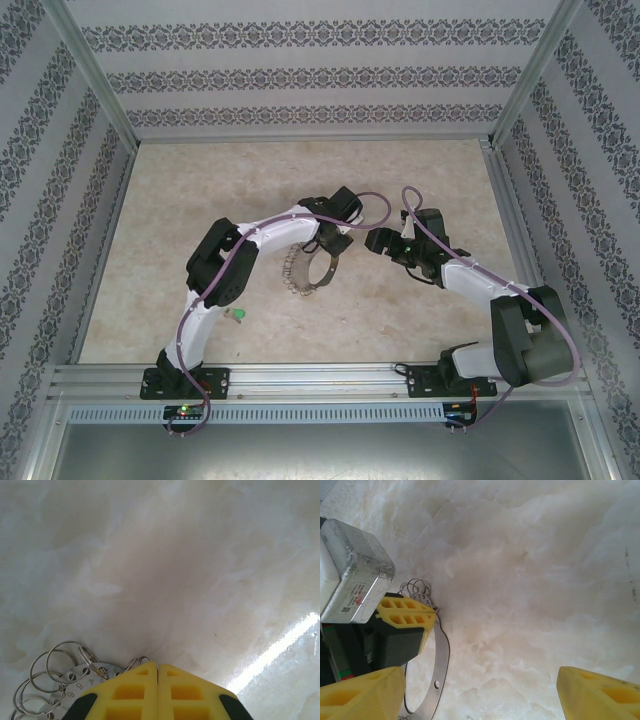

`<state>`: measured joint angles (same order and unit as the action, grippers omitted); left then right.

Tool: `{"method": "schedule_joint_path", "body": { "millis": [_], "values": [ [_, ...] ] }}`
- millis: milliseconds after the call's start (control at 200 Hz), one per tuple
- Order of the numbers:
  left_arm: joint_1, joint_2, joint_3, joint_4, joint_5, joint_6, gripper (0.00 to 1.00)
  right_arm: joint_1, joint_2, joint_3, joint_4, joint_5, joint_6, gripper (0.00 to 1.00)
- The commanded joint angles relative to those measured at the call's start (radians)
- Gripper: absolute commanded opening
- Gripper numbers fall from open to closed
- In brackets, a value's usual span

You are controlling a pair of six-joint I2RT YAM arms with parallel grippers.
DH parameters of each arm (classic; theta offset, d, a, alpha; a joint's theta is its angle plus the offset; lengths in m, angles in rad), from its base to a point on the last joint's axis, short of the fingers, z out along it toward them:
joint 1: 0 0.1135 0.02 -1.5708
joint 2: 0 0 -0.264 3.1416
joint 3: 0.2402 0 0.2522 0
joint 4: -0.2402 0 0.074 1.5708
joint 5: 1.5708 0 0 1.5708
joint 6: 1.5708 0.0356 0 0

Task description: Put the keys on the keyring

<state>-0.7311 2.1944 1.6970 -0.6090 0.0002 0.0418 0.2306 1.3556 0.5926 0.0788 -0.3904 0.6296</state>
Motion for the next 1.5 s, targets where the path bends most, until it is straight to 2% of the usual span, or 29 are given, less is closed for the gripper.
{"method": "schedule_joint_path", "body": {
  "millis": [0,390,670,974,1174,1494],
  "values": [
    [0.008,-0.039,0.000,0.003,-0.013,0.013,0.00,-0.012,-0.001,-0.011,0.016,0.001,-0.012,0.80],
    [0.009,-0.107,-0.024,-0.001,0.067,0.070,0.00,-0.012,0.014,0.008,0.039,-0.026,-0.035,0.79],
    [0.011,-0.140,-0.057,0.020,0.141,0.131,0.00,-0.014,0.027,0.010,0.114,-0.123,-0.111,0.76],
    [0.037,-0.215,-0.095,0.043,0.241,0.177,0.00,-0.055,0.019,-0.012,0.219,-0.299,-0.177,0.63],
    [0.074,-0.286,-0.130,0.075,0.319,0.197,0.00,-0.068,0.007,-0.029,0.313,-0.350,-0.157,0.52],
    [0.155,-0.424,-0.191,0.132,0.477,0.221,0.00,-0.068,0.002,0.016,0.419,-0.472,-0.142,0.47]
  ]
}}
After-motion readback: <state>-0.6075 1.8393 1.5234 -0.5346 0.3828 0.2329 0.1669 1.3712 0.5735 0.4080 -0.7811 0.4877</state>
